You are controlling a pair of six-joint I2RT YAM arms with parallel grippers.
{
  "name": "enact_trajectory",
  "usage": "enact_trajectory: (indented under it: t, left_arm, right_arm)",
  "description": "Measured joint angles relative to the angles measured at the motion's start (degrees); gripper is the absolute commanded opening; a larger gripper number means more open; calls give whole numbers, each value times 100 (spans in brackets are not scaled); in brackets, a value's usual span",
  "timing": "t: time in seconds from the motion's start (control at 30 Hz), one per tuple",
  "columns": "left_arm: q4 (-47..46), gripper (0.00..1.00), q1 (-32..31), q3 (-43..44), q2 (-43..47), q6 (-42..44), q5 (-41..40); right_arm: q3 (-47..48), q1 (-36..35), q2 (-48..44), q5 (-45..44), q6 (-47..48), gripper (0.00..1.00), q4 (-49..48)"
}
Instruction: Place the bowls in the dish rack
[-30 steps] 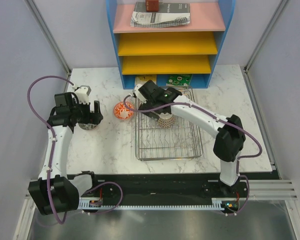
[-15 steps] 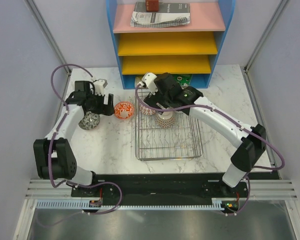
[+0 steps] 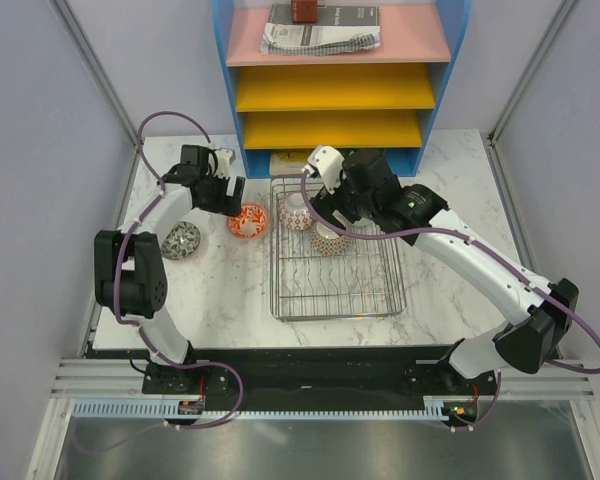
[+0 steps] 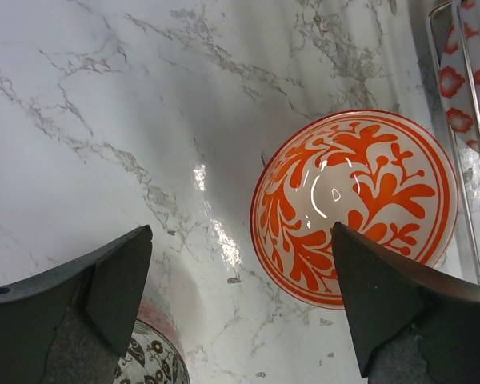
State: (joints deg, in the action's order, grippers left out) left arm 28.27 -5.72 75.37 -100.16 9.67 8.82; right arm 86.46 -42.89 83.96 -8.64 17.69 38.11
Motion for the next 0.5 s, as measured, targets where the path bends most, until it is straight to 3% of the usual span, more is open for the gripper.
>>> enact_trajectory:
  t: [0.27,0.37,0.5]
  left_arm:
    - [-20,92,-302,0,-400,2,-184]
    - [-31,84,-332,0,-514,4,-186]
    - [-66,65,-330,0,-592,17,-184]
  right_arm:
    - [-291,33,-323,417,-4,98,-4]
    - [-326,37,-380,518,-4,98,-7]
    - [-352,42,-433,614,-15,98,-9]
